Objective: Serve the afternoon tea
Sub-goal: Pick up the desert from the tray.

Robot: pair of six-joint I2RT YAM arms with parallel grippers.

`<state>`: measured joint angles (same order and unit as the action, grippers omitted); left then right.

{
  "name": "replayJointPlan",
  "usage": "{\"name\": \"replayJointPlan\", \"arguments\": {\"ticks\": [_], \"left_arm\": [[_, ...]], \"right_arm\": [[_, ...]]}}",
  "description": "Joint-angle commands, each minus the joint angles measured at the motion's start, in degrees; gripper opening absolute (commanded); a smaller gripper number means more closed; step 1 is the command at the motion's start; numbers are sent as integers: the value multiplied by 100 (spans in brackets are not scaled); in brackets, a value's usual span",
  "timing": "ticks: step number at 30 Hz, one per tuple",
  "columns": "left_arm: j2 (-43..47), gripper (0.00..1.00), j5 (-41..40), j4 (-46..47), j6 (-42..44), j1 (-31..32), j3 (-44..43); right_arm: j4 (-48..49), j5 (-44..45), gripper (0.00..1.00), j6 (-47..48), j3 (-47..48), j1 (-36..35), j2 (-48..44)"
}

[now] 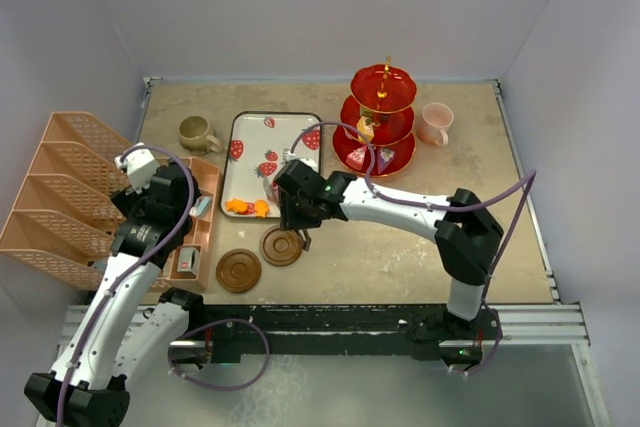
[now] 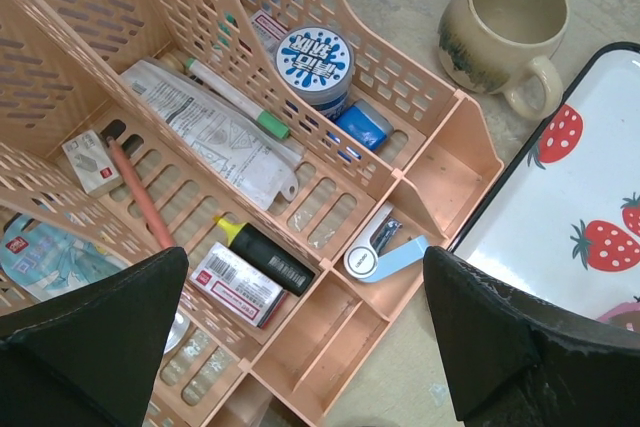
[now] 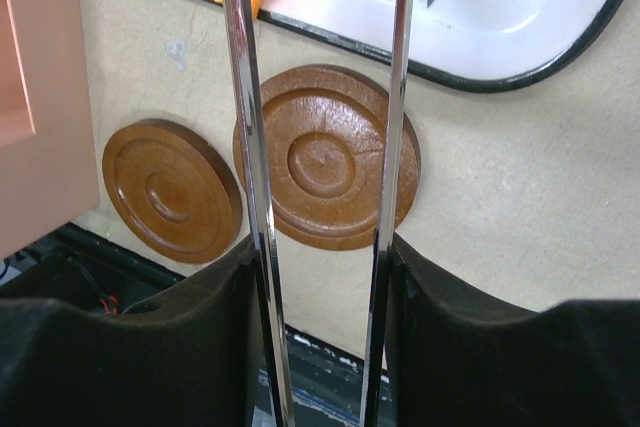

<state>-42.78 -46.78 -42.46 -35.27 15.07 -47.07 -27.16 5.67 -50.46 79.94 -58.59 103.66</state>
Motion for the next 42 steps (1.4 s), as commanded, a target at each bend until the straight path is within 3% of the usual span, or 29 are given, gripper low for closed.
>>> {"name": "replayJointPlan", "arguments": {"ticks": [1,9,17,29,35,42], "left_arm": [[-72,100,-125,235,150,-6,-19],[-29,100,14,282,181,-9,-4],[64,99,-4,274,141,-4,28],[-38,99,49,269,108,-4,41],[-39,99,-42,231,48,-5,32],[-232,99,122,230,52,-4,-18]], "right_arm": [[-80,276,47,-128,407,-4,171],[-500,417,48,-114,913,-8,568],[-1111,785,34,82,1208,-12,576],[-1557,559,42,511,1340,-12,776],[-1825,716,28,814,1687,-5,599],[-1679,618,27,1005,1653,51,44]]}}
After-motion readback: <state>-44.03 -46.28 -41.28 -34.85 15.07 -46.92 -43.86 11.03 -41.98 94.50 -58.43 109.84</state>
